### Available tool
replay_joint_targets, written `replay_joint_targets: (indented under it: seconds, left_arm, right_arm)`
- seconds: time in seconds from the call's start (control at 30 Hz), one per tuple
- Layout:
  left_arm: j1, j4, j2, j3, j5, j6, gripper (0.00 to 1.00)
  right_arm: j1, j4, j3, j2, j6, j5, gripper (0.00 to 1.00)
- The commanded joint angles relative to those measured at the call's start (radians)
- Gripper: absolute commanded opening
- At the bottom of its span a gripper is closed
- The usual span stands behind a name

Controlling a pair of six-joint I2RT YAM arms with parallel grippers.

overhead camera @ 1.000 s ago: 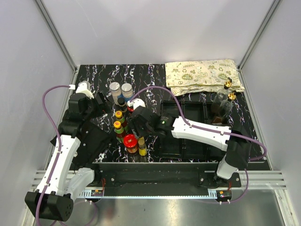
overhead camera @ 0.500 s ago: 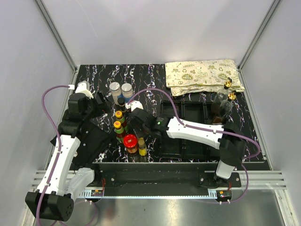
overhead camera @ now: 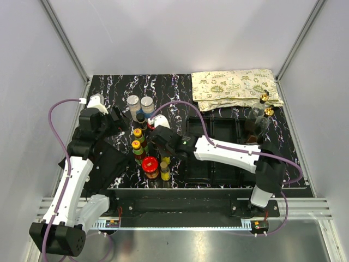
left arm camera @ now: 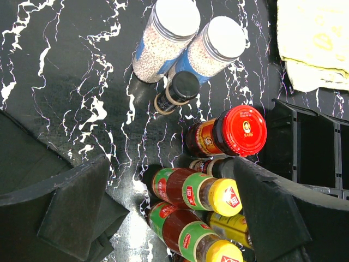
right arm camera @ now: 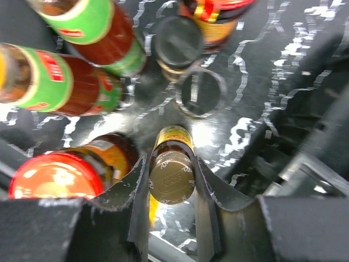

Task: Organize the condiment bottles
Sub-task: Pick up the bottle from the center of the board, then place the bottle in the storage box.

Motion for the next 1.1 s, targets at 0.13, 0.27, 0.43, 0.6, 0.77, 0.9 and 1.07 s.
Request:
replay_joint_targets:
  seconds: [0.13, 0.27, 0.43, 0.6, 0.77, 0.9, 1.07]
  left_arm:
    - [0.007, 0.034, -0.01, 0.002, 0.02, 0.019, 0.99]
    - [0.009, 0.034, -0.012, 0.0, 0.02, 0.019, 0.99]
    - [0.009, 0.034, -0.012, 0.002, 0.023, 0.017, 0.99]
    - [0.009, 0.035, -0.012, 0.002, 0.024, 0.017, 0.99]
    - [0.01, 0.034, -0.007, 0.005, 0.026, 0.017, 0.99]
    - [0.01, 0.034, -0.007, 0.003, 0.027, 0.019, 0.99]
    - [0.012, 0.034, -0.003, 0.006, 0.027, 0.019, 0.99]
  right_arm:
    - [0.007, -0.026, 0.069, -0.195, -0.059, 0.224, 0.0]
    - [0.003, -0.051, 0.057, -0.278, -0.063, 0.337, 0.0]
    - [-0.052, -0.132, 0.027, -0.381, -0.033, 0.442, 0.0]
    - [-0.201, -0.19, -0.039, -0.505, 0.026, 0.436, 0.0]
    - [-0.333, -0.235, -0.072, -0.551, 0.032, 0.474, 0.0]
    - [-0.407, -0.24, -0.084, -0.533, 0.032, 0.479, 0.0]
    - [-0.463, -0.198, -0.099, -0.453, 0.026, 0.445, 0.0]
